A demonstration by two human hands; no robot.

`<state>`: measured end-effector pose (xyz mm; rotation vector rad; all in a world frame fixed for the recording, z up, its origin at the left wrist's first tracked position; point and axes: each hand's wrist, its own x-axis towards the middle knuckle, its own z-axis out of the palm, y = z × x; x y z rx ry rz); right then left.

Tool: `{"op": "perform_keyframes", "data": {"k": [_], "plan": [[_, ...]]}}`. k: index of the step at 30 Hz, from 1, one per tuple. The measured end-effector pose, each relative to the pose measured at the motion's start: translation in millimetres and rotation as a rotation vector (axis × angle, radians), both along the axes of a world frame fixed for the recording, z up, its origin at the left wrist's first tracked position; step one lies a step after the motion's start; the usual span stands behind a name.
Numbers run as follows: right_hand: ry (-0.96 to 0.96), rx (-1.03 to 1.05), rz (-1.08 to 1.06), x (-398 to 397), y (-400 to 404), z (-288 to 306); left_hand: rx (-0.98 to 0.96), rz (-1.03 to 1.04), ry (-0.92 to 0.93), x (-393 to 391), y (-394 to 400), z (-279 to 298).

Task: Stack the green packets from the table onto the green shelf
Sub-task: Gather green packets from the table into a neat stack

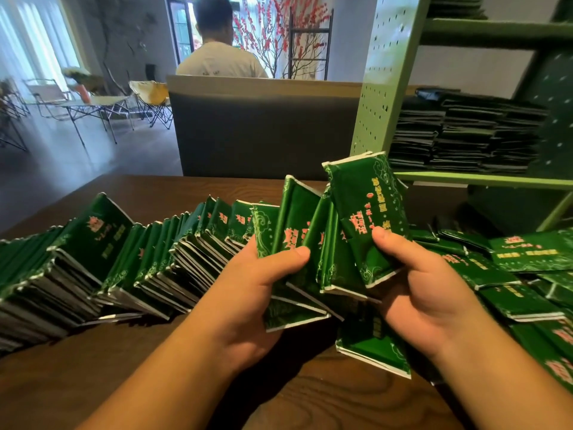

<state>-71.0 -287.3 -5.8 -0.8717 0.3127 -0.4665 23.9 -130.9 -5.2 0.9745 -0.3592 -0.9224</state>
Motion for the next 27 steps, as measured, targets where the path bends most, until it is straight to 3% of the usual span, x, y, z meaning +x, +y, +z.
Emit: {"op": "perform_keyframes", "data": {"k": [10,13,16,20,22,27], "plan": [[-0.020,0.039,-0.033,0,-8,-1,0.031,0.160,-0.217,-3,-1,0],[0.016,0.013,-0.115,0,-9,0,0.048,0.288,-0.406,-2,-3,-2],[0.025,0.026,-0.229,3,-14,-7,0.035,0.382,-0.711,-7,-4,-3],[-0.079,0.108,-0.107,2,-16,-14,0.046,0.405,-0.957,-12,-8,-11],[-0.099,0.097,-0.009,-2,-12,-9,0.051,0.398,-0.924,-10,-9,-13],[-0.176,0.126,0.156,-9,-7,-7,-0.006,0.281,-0.614,-12,-8,-10]]}}
